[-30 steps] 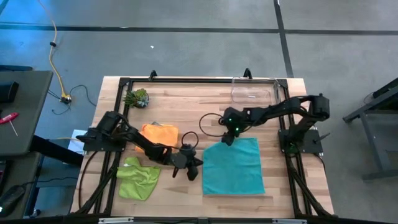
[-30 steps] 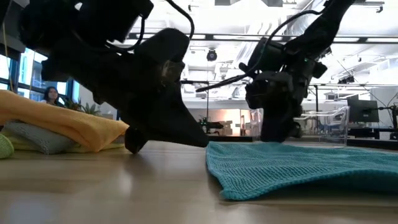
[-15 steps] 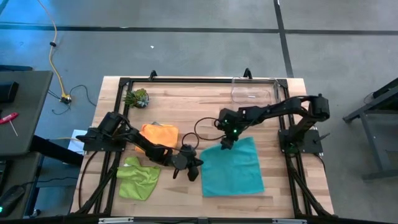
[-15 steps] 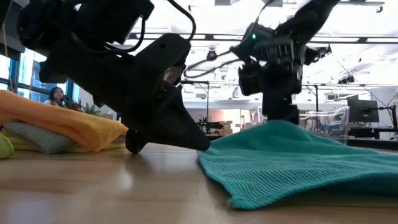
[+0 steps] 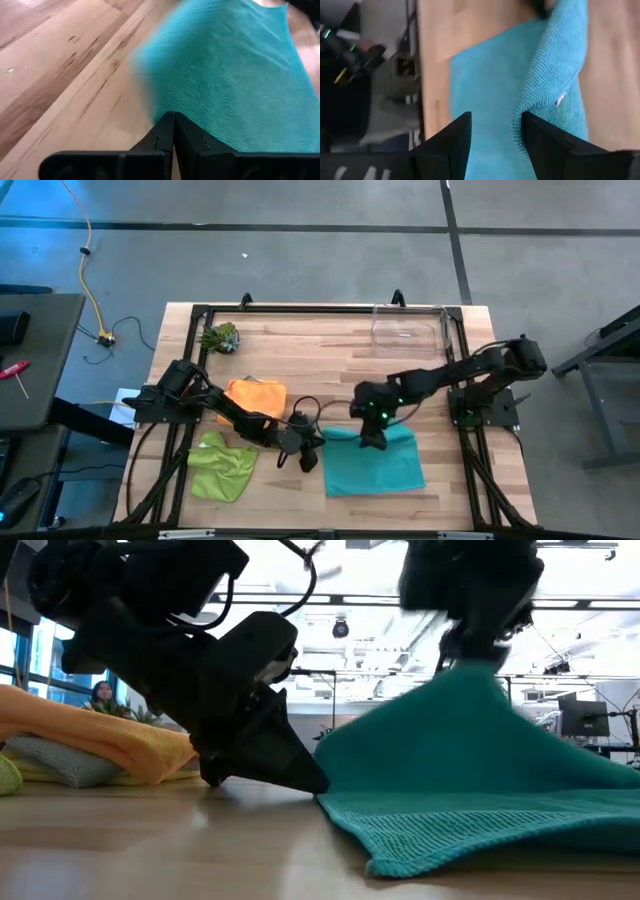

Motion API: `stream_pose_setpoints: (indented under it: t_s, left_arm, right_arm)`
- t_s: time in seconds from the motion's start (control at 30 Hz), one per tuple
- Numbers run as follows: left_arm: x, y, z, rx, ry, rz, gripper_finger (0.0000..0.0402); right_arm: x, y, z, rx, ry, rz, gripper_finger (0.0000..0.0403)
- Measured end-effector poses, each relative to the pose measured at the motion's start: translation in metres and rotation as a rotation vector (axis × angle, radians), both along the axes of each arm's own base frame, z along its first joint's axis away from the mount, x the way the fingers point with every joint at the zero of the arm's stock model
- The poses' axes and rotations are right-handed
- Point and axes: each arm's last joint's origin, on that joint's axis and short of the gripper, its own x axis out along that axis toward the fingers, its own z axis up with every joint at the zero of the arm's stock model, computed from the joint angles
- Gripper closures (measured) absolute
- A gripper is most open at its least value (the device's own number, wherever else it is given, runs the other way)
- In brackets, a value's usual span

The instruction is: Fold microfiber towels

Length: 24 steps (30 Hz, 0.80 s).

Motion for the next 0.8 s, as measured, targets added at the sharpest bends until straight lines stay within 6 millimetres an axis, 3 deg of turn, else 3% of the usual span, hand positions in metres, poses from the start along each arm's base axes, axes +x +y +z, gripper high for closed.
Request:
stream_pose_setpoints:
  t_s: [0.17, 0.3, 0.43, 0.53, 0.67, 0.8]
  left_arm:
    - [-0.001, 0.001, -0.001, 0.026, 0.020, -0.017, 0.0402]
    - [-0.002, 0.001, 0.002, 0.039, 0.031, -0.029, 0.0402]
    - [-0.006, 0.003, 0.012, 0.119, 0.080, -0.078, 0.0402]
    - [-0.010, 0.009, 0.021, 0.172, 0.111, -0.075, 0.0402]
    - [-0.008, 0.020, 0.030, 0.174, 0.096, -0.060, 0.0402]
    - [-0.007, 0.025, 0.027, 0.121, 0.107, -0.069, 0.0402]
  right_arm:
    - [-0.020, 0.030, 0.024, 0.016, -0.057, 0.115, 0.0237]
    - [-0.044, 0.044, 0.018, -0.164, 0.090, 0.078, 0.0237]
    - [-0.059, 0.055, 0.011, -0.322, 0.121, 0.009, 0.0237]
    - [-0.066, 0.051, -0.004, -0.386, 0.158, -0.038, 0.0238]
    - [-0.079, 0.030, -0.032, -0.441, 0.219, -0.119, 0.0252]
    - [-0.079, 0.009, -0.031, -0.429, 0.113, -0.223, 0.0265]
